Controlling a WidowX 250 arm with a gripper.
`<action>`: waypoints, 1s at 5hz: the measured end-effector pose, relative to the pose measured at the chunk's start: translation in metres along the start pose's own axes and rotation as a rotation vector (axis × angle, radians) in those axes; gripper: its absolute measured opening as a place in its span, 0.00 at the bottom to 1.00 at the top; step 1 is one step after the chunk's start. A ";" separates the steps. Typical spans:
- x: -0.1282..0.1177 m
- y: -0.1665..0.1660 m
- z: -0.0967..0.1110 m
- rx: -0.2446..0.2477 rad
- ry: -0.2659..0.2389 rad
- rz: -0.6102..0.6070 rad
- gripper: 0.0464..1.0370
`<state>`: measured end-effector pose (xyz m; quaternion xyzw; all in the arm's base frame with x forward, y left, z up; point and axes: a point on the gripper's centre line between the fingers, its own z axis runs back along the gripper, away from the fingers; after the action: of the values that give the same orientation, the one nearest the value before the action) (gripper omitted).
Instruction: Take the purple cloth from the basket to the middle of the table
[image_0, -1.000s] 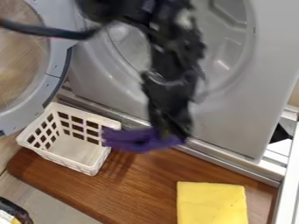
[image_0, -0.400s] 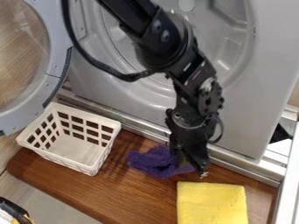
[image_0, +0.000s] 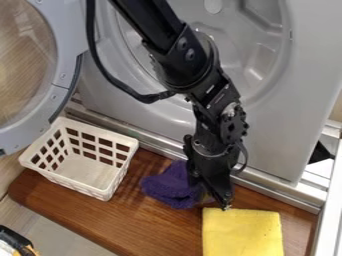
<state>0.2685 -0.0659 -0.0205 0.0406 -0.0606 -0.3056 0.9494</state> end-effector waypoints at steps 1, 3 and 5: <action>-0.003 0.000 0.000 -0.005 0.018 -0.005 0.69; -0.004 0.000 0.003 -0.017 0.030 0.001 0.97; 0.001 0.004 0.035 -0.033 -0.002 0.057 0.96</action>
<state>0.2666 -0.0641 0.0142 0.0227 -0.0575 -0.2795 0.9582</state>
